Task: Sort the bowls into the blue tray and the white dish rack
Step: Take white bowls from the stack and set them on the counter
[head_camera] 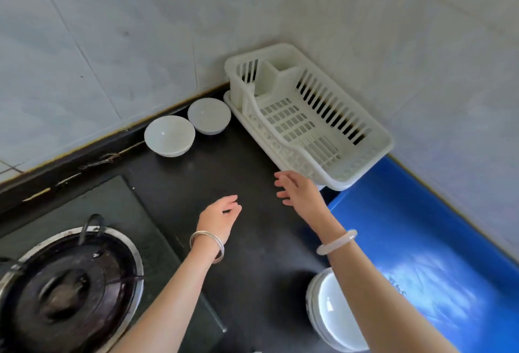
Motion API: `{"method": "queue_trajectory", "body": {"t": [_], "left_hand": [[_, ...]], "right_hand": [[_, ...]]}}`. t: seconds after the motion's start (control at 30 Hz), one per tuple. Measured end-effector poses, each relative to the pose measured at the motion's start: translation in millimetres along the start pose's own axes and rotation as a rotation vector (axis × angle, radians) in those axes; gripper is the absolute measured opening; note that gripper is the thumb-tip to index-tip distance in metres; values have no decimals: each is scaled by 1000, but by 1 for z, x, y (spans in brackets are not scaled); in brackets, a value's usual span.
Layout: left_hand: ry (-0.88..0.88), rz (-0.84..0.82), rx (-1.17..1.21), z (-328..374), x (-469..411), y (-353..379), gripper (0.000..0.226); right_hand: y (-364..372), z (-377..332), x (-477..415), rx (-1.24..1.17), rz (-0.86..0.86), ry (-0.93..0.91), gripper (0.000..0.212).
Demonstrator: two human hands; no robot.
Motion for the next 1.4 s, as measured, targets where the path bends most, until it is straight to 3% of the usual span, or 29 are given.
{"method": "queue_trajectory", "body": {"t": [0.23,0.37,0.57,0.8,1.0,1.23,1.4], "left_hand": [[54,-274,-290,12,49,120,32],[79,-347,-396,7,71,164,35],[85,-247,-523,3,83,179,36],[82,-189,-501,2,89,181,36],[77,-174,-368,-5,91,177,29],[11,-77,-535,0,91,186,33],[9,6,-537,10,90,185,24]], "right_hand": [[-54,87,139,260,292,58,21],[-59,131,187,367,338,183,23],[-50,151,206,475,345,295,23],[-51,140,209,606,390,363,14],[-59,142,225,471,439,330,15],[-87,148,252,286,563,316,10],[-93,152,261,204,578,329,8]]}}
Point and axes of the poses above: each hand's wrist, its own x-axis away from the middle knuckle, its own y-axis out of the palm, z = x × y, the point moved 7 cm from there along -x, towards the middle knuckle, and after that the axes turned 14 degrees about -z, right-handed, at the moved point
